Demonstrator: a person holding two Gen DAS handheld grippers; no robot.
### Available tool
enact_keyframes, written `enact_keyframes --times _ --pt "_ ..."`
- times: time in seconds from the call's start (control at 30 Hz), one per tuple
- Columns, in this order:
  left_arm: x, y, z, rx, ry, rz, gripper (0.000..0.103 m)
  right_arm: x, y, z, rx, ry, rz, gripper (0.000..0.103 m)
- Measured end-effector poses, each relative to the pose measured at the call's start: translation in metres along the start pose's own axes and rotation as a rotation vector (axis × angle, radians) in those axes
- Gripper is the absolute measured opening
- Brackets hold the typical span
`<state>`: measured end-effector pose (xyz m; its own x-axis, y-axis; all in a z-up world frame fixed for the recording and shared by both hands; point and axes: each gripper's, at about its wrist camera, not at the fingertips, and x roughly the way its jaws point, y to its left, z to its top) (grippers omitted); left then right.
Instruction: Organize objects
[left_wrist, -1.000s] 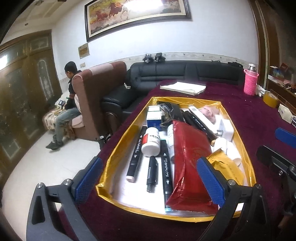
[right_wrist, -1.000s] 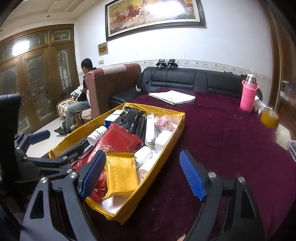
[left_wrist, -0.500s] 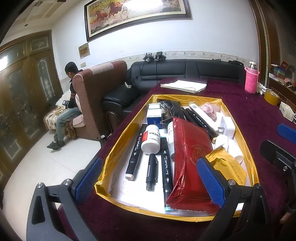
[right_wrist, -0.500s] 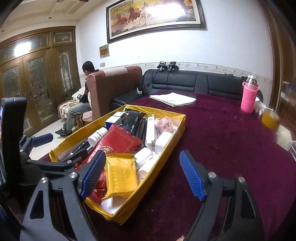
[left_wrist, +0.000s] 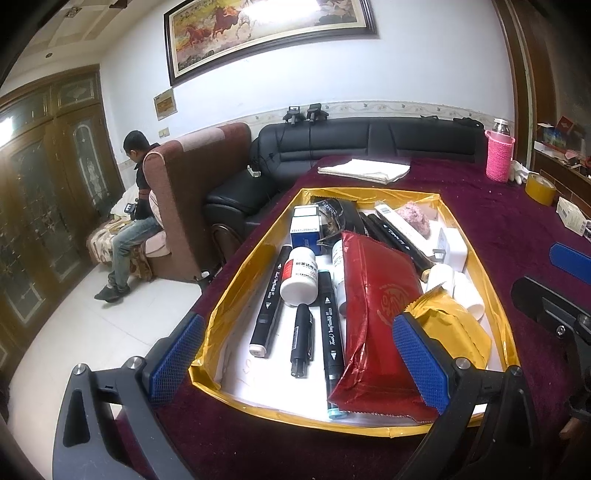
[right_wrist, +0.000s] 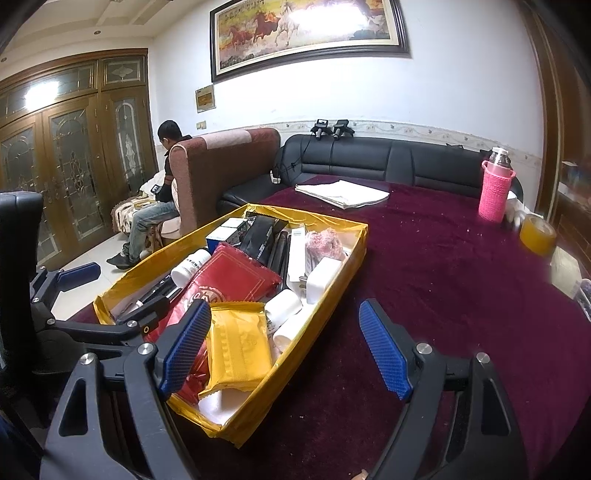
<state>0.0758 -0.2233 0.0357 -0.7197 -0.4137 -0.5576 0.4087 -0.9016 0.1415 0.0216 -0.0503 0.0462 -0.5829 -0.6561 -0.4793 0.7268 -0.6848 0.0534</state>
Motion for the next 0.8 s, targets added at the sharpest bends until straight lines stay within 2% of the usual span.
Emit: enact_keyframes --times 0.8 --pt "-0.0014 0.0007 -0.0024 0.003 0.002 0.009 0.100 -0.0001 -0.0036 -0.0014 0.007 0.007 -0.004 0.083"
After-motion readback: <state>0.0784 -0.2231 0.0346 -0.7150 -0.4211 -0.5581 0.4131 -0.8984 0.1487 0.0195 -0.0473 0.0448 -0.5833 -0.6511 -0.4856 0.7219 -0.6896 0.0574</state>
